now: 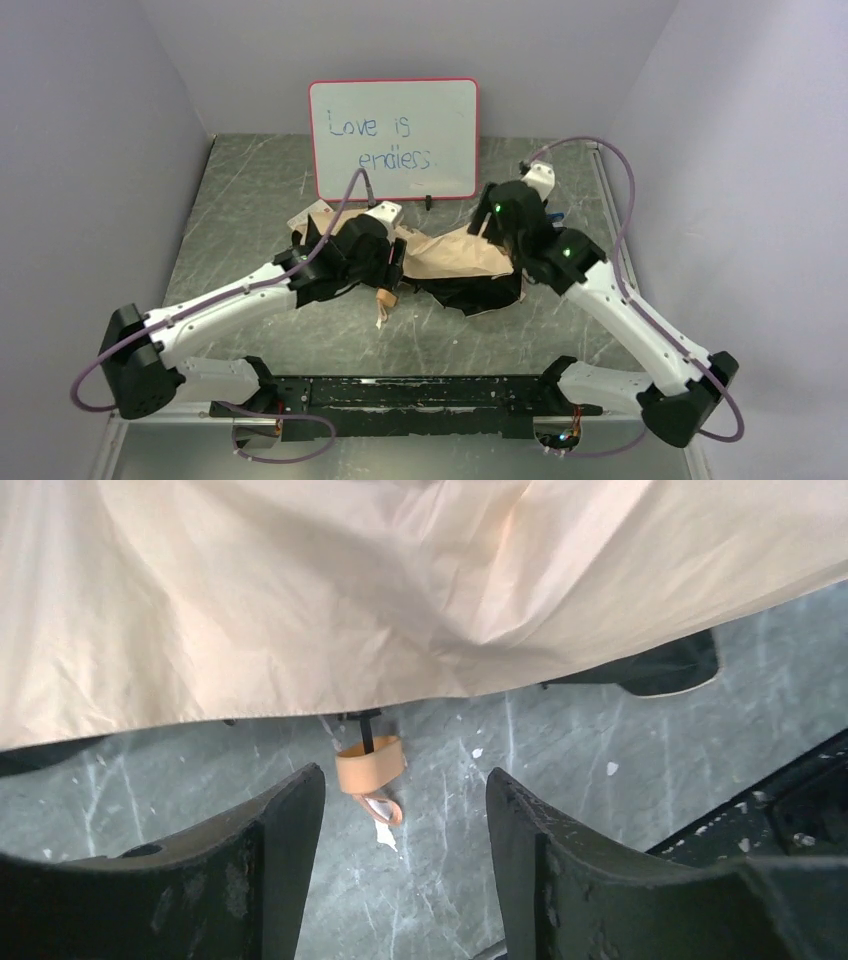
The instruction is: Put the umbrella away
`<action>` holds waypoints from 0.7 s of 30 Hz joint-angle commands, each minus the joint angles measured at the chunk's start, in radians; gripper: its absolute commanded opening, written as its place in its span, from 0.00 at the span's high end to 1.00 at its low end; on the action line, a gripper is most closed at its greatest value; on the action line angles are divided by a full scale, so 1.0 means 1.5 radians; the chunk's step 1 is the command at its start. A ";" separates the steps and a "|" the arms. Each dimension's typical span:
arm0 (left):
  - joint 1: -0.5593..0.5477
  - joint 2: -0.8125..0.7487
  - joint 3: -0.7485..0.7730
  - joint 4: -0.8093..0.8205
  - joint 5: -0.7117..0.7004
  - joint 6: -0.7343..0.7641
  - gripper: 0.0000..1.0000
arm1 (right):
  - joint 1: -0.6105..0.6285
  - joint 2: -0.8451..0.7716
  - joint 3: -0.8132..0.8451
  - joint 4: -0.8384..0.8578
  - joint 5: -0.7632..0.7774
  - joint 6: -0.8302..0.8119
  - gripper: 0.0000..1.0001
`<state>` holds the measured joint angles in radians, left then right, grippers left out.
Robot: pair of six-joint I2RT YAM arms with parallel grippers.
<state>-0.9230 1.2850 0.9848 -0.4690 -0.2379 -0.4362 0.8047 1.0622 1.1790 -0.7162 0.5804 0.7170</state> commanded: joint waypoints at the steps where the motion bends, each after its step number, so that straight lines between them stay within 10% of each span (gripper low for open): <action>1: 0.014 -0.050 0.031 0.002 0.015 0.057 0.37 | -0.170 0.031 -0.004 0.021 -0.158 -0.100 0.30; 21: 0.340 0.190 0.187 -0.067 -0.142 0.090 0.43 | -0.303 0.182 -0.070 -0.009 -0.073 -0.124 0.28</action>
<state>-0.4313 1.4803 1.2350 -0.5434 -0.3874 -0.3317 0.3573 1.3140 1.1263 -0.7246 0.4633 0.5449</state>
